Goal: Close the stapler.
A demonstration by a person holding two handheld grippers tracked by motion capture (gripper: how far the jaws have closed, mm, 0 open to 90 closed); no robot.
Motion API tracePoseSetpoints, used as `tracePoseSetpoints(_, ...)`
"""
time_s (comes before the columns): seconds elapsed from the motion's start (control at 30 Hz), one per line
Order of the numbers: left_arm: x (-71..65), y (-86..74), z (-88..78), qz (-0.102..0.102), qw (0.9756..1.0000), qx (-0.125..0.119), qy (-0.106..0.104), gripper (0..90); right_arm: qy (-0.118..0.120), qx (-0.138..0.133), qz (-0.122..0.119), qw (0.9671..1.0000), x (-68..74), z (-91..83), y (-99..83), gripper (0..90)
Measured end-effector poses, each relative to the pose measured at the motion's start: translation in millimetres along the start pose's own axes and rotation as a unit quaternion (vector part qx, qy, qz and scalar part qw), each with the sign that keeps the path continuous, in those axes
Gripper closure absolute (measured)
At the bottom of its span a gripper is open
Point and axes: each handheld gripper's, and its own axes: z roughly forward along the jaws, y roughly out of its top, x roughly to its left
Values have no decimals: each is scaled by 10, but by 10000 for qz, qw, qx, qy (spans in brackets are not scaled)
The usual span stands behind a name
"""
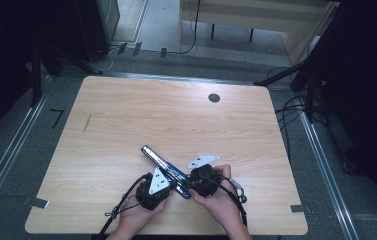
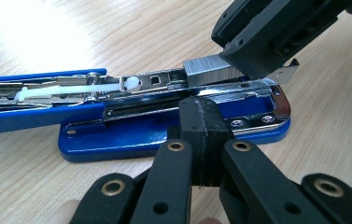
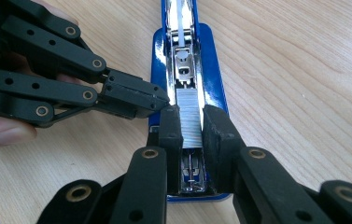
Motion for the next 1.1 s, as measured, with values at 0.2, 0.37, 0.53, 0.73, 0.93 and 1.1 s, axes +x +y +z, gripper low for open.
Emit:
tracePoseSetpoints(0.2,0,0,0,1,10000,0,0,900,-43,7,-10,10000,14,10,-2,792)
tracePoseSetpoints(0.37,0,0,0,2,10000,3,0,900,-75,14,-18,10000,29,13,-2,783)
tracePoseSetpoints(0.53,0,0,0,2,10000,-1,-1,900,-130,-12,-47,9999,38,6,2,771)
tracePoseSetpoints(0.73,2,0,0,11,10000,0,3,900,-111,-56,7,9999,31,-19,6,756)
tracePoseSetpoints(0.93,0,0,0,3,10000,-6,3,900,-28,-189,87,9998,24,-28,-3,826)
tracePoseSetpoints(1.1,2,0,-1,16,10000,4,4,900,-60,-166,9,9998,52,12,-12,836)
